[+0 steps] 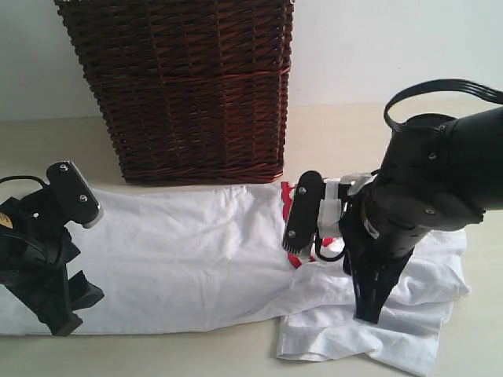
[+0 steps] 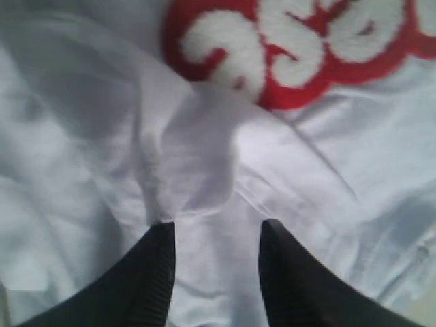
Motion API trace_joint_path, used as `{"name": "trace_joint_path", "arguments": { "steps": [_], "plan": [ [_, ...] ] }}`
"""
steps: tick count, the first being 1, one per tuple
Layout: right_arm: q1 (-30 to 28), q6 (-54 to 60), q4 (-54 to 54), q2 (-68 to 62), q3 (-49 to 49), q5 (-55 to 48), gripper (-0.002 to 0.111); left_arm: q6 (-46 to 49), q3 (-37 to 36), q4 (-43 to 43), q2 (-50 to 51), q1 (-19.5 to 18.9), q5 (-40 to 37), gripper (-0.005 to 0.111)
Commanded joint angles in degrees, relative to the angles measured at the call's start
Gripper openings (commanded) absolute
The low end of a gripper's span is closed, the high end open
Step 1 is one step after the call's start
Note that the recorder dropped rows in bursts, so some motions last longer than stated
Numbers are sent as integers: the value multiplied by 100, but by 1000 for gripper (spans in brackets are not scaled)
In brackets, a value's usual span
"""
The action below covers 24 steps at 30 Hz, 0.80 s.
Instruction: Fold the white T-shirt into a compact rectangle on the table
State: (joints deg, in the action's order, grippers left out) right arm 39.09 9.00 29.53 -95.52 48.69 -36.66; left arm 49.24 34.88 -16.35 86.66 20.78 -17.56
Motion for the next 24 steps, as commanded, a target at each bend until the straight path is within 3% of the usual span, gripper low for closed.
{"name": "trace_joint_path", "arguments": {
  "steps": [1,5,11,15,20,24],
  "plan": [
    [-7,272,-536,-110,31,552,39,1,-5,7,-1,29,-3,66],
    [-7,-1993,1483,-493,31,1057,39,1,-5,-49,-1,29,-3,66],
    [-7,-4578,4271,-1177,118,666,39,1,-5,-49,-1,29,12,66],
    [-7,-6400,5346,-1216,390,661,39,1,-5,-49,-1,29,64,66],
    [-7,-6337,5229,-1189,635,924,39,1,-5,-49,-1,29,148,66],
    [-7,-3858,2928,-510,635,904,39,-77,207,-49,-28,29,-23,65]
  ]
}}
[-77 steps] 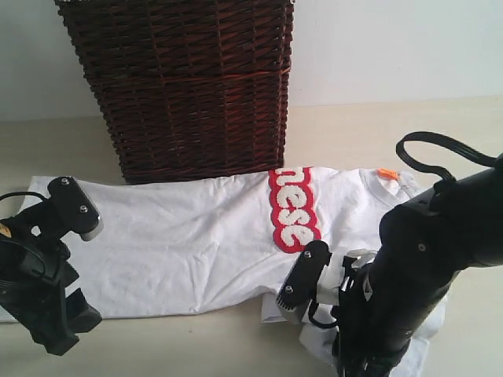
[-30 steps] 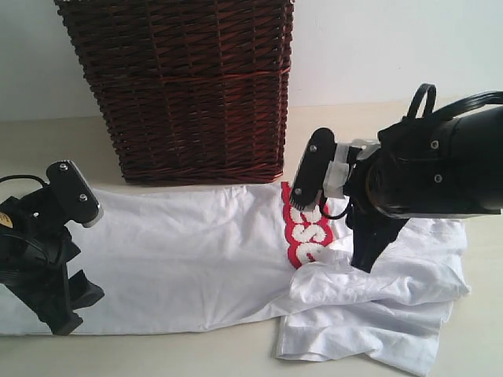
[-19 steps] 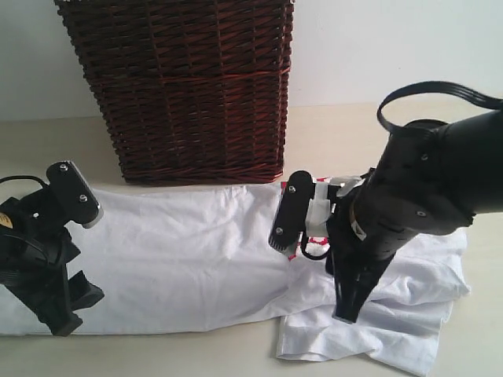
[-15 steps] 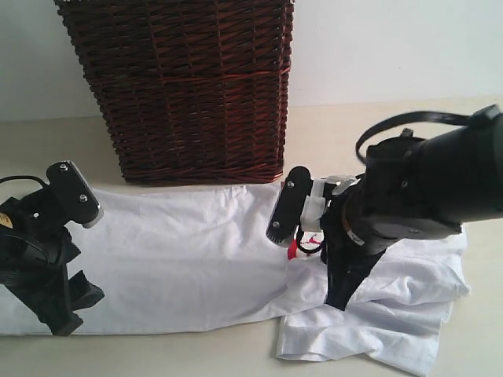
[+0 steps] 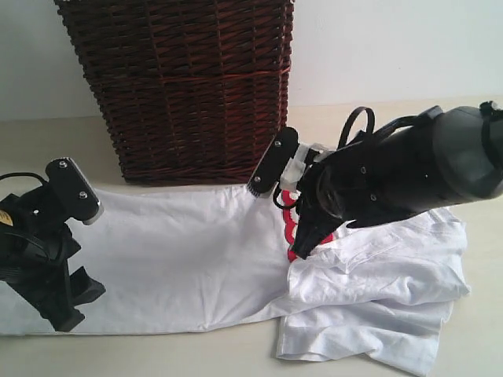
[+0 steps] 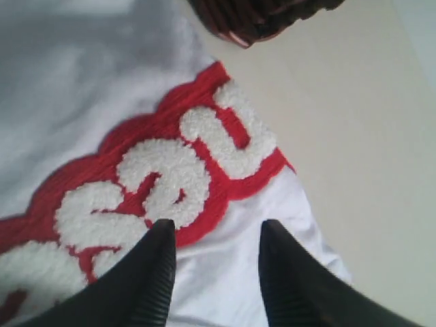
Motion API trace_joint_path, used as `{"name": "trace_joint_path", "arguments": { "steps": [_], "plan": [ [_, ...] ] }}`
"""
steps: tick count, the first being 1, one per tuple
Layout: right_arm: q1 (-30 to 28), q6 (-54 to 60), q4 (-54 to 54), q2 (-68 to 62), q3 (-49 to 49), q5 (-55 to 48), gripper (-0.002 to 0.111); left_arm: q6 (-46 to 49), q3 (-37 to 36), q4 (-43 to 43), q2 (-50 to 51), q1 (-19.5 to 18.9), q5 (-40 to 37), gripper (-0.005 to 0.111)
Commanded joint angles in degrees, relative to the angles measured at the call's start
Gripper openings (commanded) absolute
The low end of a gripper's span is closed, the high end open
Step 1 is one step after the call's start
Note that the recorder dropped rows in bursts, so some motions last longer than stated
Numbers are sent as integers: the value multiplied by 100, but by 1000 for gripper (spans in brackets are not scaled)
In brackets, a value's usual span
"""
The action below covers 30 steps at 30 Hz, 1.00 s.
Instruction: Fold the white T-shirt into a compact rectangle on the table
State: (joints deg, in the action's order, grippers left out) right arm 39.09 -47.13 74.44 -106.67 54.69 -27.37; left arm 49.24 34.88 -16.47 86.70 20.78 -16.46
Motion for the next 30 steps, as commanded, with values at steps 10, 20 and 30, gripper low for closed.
{"name": "trace_joint_path", "arguments": {
  "steps": [10,20,30],
  "plan": [
    [-7,4667,-4467,2692,35,-1209,0,-1825,691,-24,-2375,29,-1189,0],
    [-428,6636,-6528,2118,35,-1806,32,-1968,-321,-948,-6092,29,-607,0],
    [-441,6556,-6432,837,35,-1247,55,-1994,-1157,-610,-7805,29,-290,0]
  ]
}}
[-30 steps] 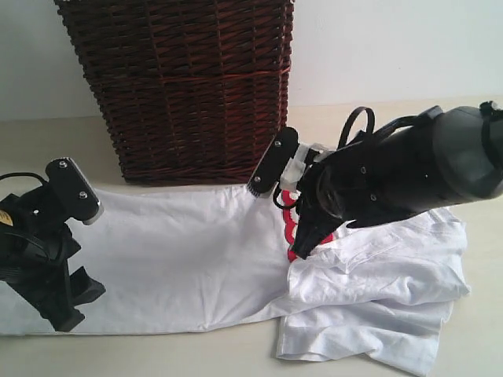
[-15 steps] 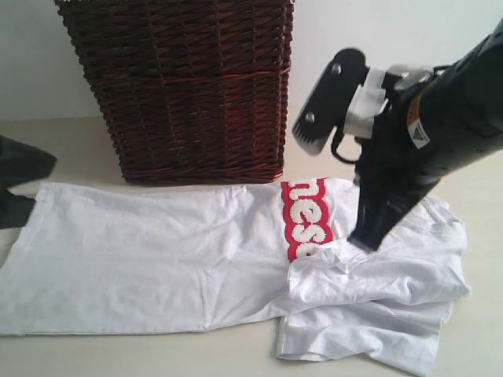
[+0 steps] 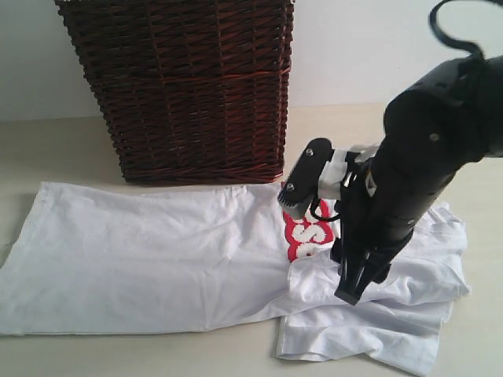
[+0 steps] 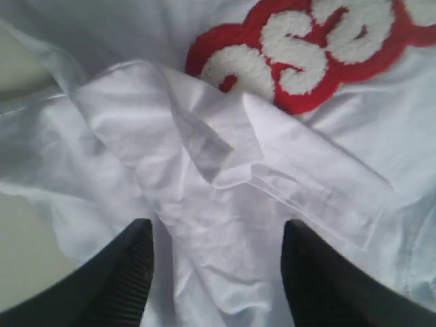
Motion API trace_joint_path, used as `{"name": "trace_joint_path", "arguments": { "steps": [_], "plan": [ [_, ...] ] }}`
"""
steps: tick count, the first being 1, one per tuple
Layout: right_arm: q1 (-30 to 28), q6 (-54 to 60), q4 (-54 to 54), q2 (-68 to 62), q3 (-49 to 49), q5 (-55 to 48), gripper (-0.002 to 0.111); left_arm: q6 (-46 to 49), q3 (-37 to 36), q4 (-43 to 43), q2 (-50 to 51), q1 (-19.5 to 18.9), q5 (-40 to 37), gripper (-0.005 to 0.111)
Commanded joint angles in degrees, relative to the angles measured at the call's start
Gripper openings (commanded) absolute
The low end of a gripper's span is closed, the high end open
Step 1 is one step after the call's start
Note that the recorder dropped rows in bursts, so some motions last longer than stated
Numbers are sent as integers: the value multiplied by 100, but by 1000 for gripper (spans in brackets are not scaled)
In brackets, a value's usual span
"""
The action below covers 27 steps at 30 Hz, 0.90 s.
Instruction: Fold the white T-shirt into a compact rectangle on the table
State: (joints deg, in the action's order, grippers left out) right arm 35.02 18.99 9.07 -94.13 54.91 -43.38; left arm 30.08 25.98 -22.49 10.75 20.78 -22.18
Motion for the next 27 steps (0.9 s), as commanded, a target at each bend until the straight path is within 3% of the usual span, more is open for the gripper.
{"name": "trace_joint_path", "arguments": {
  "steps": [1,5,7,12,18,23,27],
  "plan": [
    [-34,-249,231,-524,13,539,55,-78,-298,-85,-219,29,347,0],
    [-34,-1544,1322,-827,13,1387,53,-78,-306,-175,-219,29,411,0],
    [-34,-2115,1768,-976,13,1604,45,-78,-306,-217,-219,29,411,0],
    [-34,-2214,2583,-1165,129,1577,0,-78,-306,-310,-219,29,436,0],
    [78,-2050,2377,-1075,562,1847,0,-78,-306,-435,-219,29,450,0],
    [484,-835,2400,-1136,570,1984,2,-78,-306,-487,-219,29,450,0],
    [564,-559,2428,-1254,570,1902,16,-78,-306,-519,-222,29,450,0]
  ]
}}
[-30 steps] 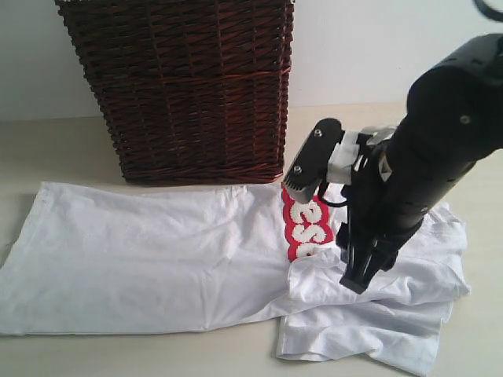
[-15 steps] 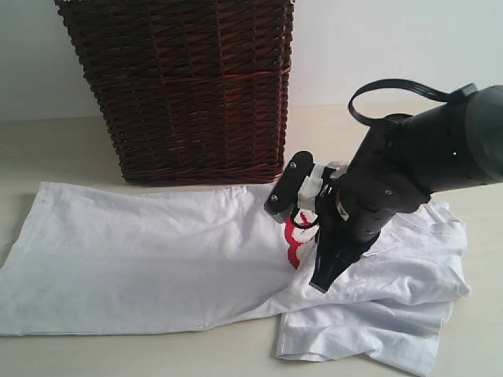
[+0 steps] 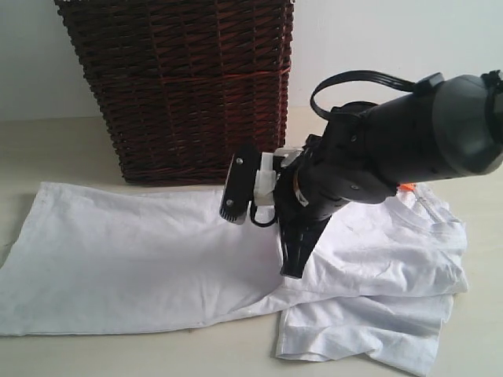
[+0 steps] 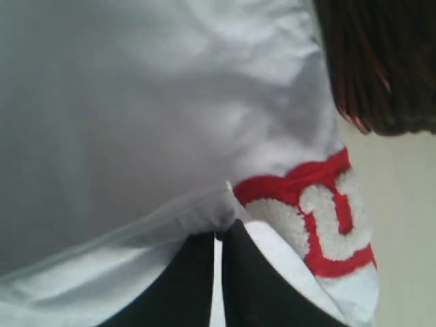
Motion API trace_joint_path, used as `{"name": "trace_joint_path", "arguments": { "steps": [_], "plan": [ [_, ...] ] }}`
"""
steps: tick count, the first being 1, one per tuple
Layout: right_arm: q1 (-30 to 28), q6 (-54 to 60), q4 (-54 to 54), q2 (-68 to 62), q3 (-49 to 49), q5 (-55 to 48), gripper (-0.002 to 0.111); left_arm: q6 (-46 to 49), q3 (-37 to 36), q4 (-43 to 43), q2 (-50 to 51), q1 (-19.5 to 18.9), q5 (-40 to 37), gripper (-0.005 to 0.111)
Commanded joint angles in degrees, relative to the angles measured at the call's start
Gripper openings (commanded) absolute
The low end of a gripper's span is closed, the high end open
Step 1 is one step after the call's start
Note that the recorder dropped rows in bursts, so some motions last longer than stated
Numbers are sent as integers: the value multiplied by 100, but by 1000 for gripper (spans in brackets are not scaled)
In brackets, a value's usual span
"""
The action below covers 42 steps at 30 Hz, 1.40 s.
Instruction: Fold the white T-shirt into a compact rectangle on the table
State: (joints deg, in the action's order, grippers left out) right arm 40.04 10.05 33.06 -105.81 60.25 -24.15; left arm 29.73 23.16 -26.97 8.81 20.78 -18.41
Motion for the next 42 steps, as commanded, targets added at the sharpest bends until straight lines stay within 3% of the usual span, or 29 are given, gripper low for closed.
{"name": "trace_joint_path", "arguments": {
  "steps": [1,5,9,11,16,19,27,32,38,42],
  "plan": [
    [62,335,66,-98,36,-58,21,-43,-24,-71,-28,29,73,0],
    [62,-136,441,6,127,-533,39,-43,-24,-69,-39,29,61,0],
    [62,-706,617,350,336,-1467,42,-43,-24,-136,-76,29,50,0],
    [62,-458,122,584,351,-1804,41,-43,-24,-138,-159,29,24,0],
    [62,1564,-3048,898,351,-3150,40,-43,-24,-138,-391,29,-38,0],
    [62,1655,-3787,898,97,-3819,39,-43,-24,-138,-494,29,-105,0],
    [62,1373,-3623,898,-1481,-2876,39,-43,-24,-205,-632,29,-183,0],
    [62,152,-2361,885,-1529,-2582,43,-43,-24,-226,-632,39,-191,0],
    [62,247,-2685,378,-1529,-2582,40,-43,-24,-264,-632,36,-191,0],
    [62,-230,-1994,-44,-1519,-2674,34,-43,-24,-264,-632,36,-191,0]
  ]
}}
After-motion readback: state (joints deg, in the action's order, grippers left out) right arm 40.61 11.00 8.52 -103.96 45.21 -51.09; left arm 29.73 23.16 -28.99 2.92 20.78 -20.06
